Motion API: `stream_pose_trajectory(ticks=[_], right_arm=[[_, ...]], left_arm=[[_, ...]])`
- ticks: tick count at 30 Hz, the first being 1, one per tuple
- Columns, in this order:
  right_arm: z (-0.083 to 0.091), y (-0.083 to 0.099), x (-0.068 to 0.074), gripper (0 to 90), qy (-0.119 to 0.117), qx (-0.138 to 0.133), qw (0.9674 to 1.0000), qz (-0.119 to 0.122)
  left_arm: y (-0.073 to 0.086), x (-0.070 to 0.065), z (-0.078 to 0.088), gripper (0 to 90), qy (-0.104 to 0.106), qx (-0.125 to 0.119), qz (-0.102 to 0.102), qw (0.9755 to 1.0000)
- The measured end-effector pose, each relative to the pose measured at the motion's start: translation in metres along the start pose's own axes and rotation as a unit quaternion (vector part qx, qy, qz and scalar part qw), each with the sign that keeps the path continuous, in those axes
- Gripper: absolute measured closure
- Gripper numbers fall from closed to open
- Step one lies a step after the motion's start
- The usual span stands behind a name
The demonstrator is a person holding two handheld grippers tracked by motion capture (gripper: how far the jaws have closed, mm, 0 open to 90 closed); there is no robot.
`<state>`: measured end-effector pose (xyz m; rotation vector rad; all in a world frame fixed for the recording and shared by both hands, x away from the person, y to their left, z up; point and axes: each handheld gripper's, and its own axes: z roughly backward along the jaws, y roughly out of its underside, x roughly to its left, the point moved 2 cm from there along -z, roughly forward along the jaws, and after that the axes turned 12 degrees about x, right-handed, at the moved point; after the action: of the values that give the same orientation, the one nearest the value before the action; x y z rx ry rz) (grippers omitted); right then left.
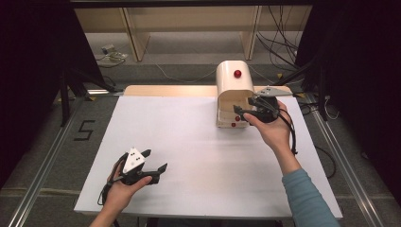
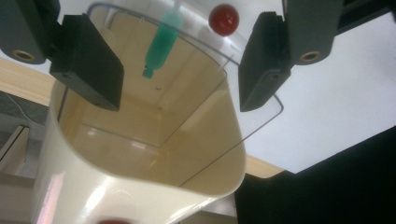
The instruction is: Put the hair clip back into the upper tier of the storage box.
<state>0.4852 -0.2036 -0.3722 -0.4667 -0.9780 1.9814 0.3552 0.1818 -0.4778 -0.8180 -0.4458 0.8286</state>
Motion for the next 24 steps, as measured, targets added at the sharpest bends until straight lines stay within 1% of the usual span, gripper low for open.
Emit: stream_pose_trajectory(ticks=[4,6,8,11,12,16,18,19,22,24], right_arm=[[0.004,0.009,0.000,24.4,-0.005,-0.005,1.0000,-0.002],[0.007,0.013,0.002,24.0,-0.009,-0.016,0.9998,0.000],[0.011,0.015,0.003,21.1,-0.006,-0.022,0.9997,0.002],[0.016,0.015,0.003,20.8,-0.008,-0.034,0.9994,0.001],[0.017,0.015,0.003,20.9,-0.008,-0.033,0.9994,-0.002],[0.020,0.021,0.005,21.2,-0.009,-0.030,0.9995,0.001],[0.021,0.025,0.007,22.1,-0.010,-0.033,0.9994,0.003],[0.022,0.027,0.007,21.8,-0.011,-0.033,0.9994,0.003],[0.026,0.031,0.008,22.3,-0.008,-0.043,0.9991,-0.001],[0.027,0.033,0.008,22.2,-0.010,-0.040,0.9991,-0.001]], left_arm=[[0.000,0.000,0.000,20.2,0.000,0.001,0.000,1.0000],[0.000,0.000,0.000,20.2,0.000,0.000,0.000,1.0000],[0.000,0.000,0.000,20.2,0.000,0.001,0.000,1.0000],[0.000,0.000,0.000,20.2,0.000,0.002,0.000,1.0000],[0.000,0.000,0.000,20.2,0.000,0.003,-0.002,1.0000],[0.000,0.000,0.000,20.2,-0.001,0.004,-0.002,1.0000],[0.000,0.000,0.000,20.2,0.000,0.001,0.000,1.0000],[0.001,0.000,0.000,20.2,0.000,0.003,-0.002,1.0000],[0.000,0.000,0.000,20.2,0.000,0.003,-0.002,1.0000],[0.001,0.000,0.000,20.3,0.000,0.003,-0.002,1.0000]])
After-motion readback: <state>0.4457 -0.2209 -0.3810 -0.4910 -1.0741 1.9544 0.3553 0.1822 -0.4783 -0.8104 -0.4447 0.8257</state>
